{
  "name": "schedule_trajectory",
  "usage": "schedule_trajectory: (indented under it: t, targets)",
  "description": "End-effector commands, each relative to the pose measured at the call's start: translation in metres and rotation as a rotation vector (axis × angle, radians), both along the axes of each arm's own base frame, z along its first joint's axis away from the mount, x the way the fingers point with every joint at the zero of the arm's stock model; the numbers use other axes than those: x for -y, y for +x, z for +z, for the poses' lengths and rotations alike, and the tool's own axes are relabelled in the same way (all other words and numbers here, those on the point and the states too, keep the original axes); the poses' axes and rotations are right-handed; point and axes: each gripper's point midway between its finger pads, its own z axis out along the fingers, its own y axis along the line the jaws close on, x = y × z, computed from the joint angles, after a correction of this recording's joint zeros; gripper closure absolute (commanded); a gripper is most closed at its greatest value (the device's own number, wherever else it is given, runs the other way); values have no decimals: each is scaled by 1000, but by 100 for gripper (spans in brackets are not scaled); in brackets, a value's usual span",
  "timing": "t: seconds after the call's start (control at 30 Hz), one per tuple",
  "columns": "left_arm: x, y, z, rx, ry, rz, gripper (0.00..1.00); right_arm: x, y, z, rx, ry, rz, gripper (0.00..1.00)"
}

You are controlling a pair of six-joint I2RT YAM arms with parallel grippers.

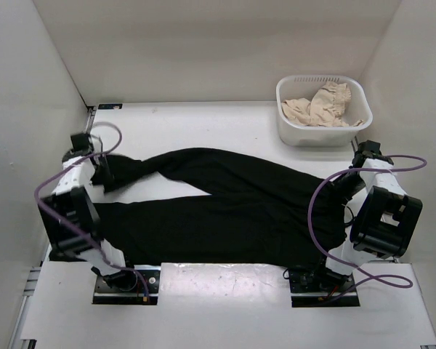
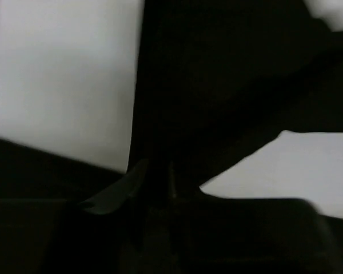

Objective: Fold and stack the trousers
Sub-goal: Flatten the trousers out, then fold the trousers

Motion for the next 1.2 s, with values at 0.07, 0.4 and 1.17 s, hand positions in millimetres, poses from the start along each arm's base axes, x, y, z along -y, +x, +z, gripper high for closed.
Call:
schedule_trajectory:
  t: [0.07,0.4,1.17]
  targets:
    - [-19,-72,-75,-317,-51,123,58,-7,-1,8,27,5,41,100]
    - [-34,-11,18,-117,-215,97,0,-4,-8,12,22,-23,34,100]
    - [-9,30,-128,-535,-435,34,75,14,7,6,-79,-61,62,96]
